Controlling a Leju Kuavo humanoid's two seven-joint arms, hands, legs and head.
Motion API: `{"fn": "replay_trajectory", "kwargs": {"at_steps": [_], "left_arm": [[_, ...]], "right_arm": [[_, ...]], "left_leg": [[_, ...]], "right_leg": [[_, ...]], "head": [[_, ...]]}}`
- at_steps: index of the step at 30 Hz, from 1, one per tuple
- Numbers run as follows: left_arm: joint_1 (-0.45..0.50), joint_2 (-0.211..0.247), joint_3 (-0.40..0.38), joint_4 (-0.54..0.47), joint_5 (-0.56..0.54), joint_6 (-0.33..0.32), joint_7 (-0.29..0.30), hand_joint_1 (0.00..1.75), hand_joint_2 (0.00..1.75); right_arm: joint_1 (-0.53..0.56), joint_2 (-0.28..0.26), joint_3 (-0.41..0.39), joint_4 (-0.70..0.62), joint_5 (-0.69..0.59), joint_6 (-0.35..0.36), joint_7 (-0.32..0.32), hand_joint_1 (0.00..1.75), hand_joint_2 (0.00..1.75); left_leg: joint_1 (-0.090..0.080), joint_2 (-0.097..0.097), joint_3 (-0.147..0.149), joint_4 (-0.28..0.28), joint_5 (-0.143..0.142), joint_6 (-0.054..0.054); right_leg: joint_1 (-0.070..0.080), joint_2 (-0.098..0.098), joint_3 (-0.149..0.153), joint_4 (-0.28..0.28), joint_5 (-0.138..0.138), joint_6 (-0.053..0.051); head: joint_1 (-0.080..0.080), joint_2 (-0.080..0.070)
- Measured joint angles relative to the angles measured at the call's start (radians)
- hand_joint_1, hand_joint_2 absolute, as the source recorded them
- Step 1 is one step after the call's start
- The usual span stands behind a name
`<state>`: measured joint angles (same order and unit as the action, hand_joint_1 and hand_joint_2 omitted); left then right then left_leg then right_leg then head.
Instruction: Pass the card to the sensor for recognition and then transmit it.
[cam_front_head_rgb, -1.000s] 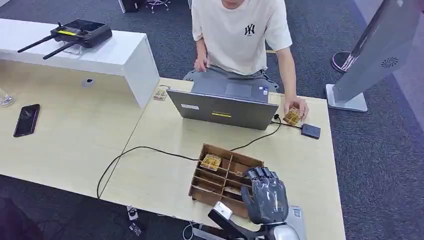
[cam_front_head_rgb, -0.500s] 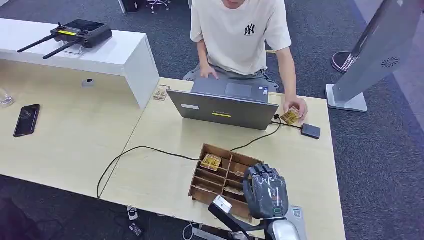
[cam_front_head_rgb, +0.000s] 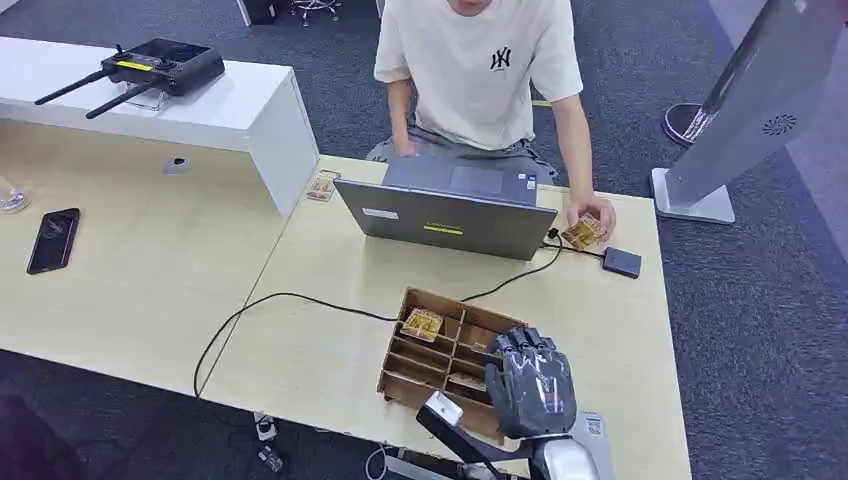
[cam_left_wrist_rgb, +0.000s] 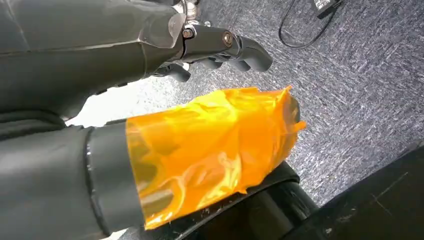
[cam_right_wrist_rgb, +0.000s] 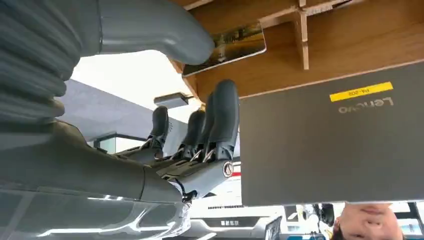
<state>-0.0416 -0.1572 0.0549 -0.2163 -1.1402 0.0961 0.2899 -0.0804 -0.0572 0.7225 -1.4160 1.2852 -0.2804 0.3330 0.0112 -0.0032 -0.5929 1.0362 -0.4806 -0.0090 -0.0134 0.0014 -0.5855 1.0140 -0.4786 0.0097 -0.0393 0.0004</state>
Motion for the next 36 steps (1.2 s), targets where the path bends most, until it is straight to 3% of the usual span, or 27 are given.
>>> {"fn": "replay_trajectory", "kwargs": {"at_steps": [18, 23, 36], "left_arm": [[0.0, 0.0, 0.0, 0.0, -0.002, 0.0, 0.001, 0.0, 0.0], [0.0, 0.0, 0.0, 0.0, -0.005, 0.0, 0.002, 0.0, 0.0], [0.001, -0.001, 0.0, 0.0, -0.003, 0.0, 0.003, 0.0, 0.0]], "right_arm": [[-0.006, 0.015, -0.024, 0.021, -0.003, 0.026, 0.023, 0.96, 1.75], [-0.011, 0.025, -0.028, 0.036, -0.003, 0.035, 0.023, 1.06, 1.75], [-0.023, 0.035, -0.03, 0.05, 0.002, 0.062, 0.037, 1.05, 1.75]], "left_leg": [[0.0, 0.0, 0.0, 0.0, 0.0, 0.0], [0.0, 0.0, 0.0, 0.0, 0.0, 0.0], [0.0, 0.0, 0.0, 0.0, 0.0, 0.0]], "right_leg": [[0.0, 0.0, 0.0, 0.0, 0.0, 0.0], [0.0, 0.0, 0.0, 0.0, 0.0, 0.0], [0.0, 0.0, 0.0, 0.0, 0.0, 0.0]], "head": [[0.0, 0.0], [0.0, 0.0], [0.0, 0.0]]}}
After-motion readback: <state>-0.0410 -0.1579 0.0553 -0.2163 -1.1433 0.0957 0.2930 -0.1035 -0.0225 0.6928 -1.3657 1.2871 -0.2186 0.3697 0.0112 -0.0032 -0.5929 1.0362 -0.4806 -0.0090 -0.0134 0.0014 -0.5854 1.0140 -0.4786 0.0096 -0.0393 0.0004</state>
